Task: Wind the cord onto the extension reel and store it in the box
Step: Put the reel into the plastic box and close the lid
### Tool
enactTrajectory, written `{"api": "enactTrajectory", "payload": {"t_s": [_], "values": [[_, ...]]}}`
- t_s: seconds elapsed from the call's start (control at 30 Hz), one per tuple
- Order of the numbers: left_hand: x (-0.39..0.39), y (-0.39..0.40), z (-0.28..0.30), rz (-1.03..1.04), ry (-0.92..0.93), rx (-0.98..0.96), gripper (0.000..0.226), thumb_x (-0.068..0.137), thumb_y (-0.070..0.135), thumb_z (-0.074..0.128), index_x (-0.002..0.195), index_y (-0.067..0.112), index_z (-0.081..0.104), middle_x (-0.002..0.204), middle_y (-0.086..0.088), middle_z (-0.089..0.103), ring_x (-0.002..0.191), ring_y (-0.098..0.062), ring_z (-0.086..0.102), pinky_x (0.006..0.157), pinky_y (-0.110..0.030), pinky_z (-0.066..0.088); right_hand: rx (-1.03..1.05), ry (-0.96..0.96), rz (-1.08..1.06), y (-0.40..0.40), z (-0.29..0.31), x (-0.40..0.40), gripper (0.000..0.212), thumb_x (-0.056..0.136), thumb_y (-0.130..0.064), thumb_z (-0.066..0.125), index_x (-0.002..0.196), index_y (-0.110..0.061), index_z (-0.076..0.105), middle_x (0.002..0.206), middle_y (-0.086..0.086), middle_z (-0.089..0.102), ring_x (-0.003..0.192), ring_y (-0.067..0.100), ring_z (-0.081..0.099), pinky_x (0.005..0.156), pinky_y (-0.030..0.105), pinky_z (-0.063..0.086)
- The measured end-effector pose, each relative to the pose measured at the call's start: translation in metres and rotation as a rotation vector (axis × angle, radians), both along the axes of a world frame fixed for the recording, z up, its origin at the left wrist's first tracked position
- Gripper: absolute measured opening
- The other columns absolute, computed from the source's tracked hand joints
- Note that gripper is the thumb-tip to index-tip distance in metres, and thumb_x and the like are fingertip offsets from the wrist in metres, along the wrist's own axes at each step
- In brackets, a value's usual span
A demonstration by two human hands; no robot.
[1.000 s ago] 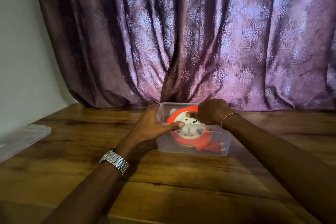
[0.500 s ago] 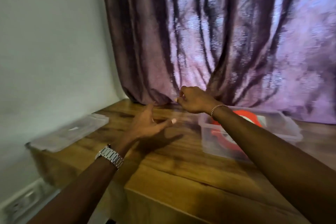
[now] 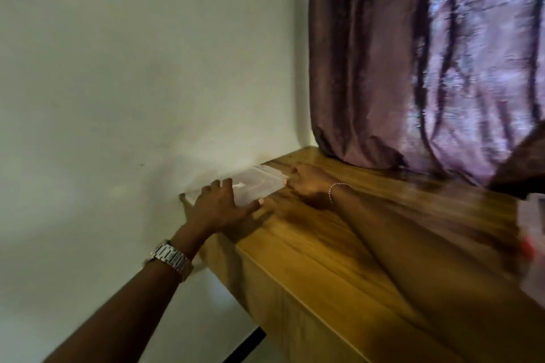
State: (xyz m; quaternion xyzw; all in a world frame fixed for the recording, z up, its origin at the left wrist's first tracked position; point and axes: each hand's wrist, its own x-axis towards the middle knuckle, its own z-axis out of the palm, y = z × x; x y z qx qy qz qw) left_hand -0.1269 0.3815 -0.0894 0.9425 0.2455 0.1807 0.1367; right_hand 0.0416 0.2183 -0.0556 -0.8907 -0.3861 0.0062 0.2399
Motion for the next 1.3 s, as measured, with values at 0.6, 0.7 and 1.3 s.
{"api": "enactTrajectory", "payload": {"t_s": [0.6,0.7,1.3], "values": [[0.011,0.024,-0.008,0.305,-0.297,-0.267,0.074,0.086,0.039,0.074,0.131,-0.007,0.037,0.132,-0.033,0.047,0.122,-0.048,0.048,0.103,-0.054,0.045,0.261,0.126,-0.045,0.080,-0.023,0.049,0.039,0.087,-0.028,0.067,0.121,-0.010,0.063,0.120,0.008,0.065,0.107,0.026,0.060,0.084,0.031,0.048],[0.013,0.009,0.003,0.274,-0.523,-0.341,0.087,0.089,0.052,0.067,0.142,-0.006,0.030,0.142,-0.029,0.045,0.130,-0.045,0.046,0.111,-0.054,0.038,0.376,0.121,-0.150,0.055,-0.001,0.050,0.037,0.092,-0.040,0.057,0.094,-0.004,0.066,0.090,0.006,0.059,0.089,0.024,0.059,0.073,0.029,0.041],[0.055,-0.142,0.087,-0.635,-0.420,-1.947,0.079,0.093,0.071,0.040,0.112,-0.003,0.060,0.104,-0.026,0.074,0.089,-0.037,0.074,0.079,-0.048,0.059,1.251,0.699,-0.179,-0.237,0.099,-0.034,0.026,0.099,-0.032,0.050,0.084,-0.013,0.059,0.072,0.004,0.064,0.048,0.006,0.060,0.044,0.017,0.046]]}}
